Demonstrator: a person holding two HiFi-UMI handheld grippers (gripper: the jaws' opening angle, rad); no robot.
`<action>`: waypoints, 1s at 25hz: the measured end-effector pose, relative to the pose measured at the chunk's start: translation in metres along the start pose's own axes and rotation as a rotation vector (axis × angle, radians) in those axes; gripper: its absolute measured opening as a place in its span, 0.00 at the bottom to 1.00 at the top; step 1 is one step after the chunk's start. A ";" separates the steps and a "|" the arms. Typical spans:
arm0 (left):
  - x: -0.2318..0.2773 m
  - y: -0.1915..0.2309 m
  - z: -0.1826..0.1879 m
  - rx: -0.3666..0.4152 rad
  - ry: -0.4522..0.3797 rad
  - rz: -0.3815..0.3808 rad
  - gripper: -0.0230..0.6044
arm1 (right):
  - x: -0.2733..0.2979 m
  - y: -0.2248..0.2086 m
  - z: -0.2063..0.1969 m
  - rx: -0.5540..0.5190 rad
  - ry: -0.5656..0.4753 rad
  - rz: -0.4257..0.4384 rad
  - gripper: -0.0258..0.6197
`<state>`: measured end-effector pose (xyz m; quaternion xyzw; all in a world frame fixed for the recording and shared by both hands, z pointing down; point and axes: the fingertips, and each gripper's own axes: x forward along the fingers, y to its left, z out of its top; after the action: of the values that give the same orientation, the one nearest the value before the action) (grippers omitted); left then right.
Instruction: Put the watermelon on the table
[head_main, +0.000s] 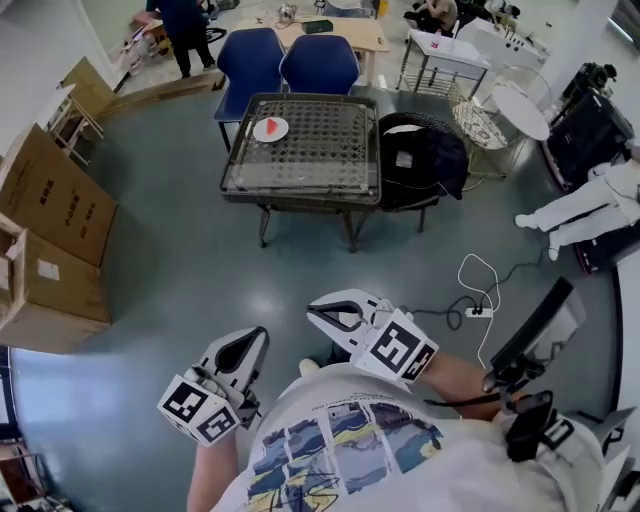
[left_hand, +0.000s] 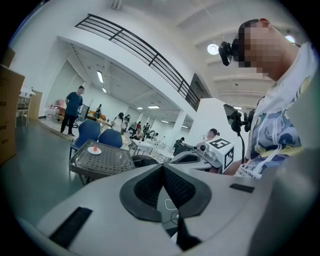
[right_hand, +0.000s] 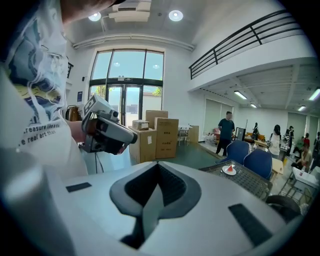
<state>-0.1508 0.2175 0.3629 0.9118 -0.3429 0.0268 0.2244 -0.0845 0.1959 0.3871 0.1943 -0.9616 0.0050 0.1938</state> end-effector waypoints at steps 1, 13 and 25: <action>-0.002 -0.001 -0.002 0.003 0.001 0.000 0.05 | 0.000 0.003 0.001 -0.005 -0.004 0.000 0.06; -0.012 -0.007 -0.016 0.000 0.010 0.000 0.05 | -0.002 0.019 0.001 -0.014 -0.002 0.000 0.05; -0.017 -0.005 -0.018 0.003 0.023 -0.015 0.05 | 0.001 0.023 0.000 -0.028 0.029 -0.012 0.05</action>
<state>-0.1585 0.2388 0.3740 0.9143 -0.3336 0.0361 0.2269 -0.0943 0.2165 0.3891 0.1974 -0.9574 -0.0068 0.2106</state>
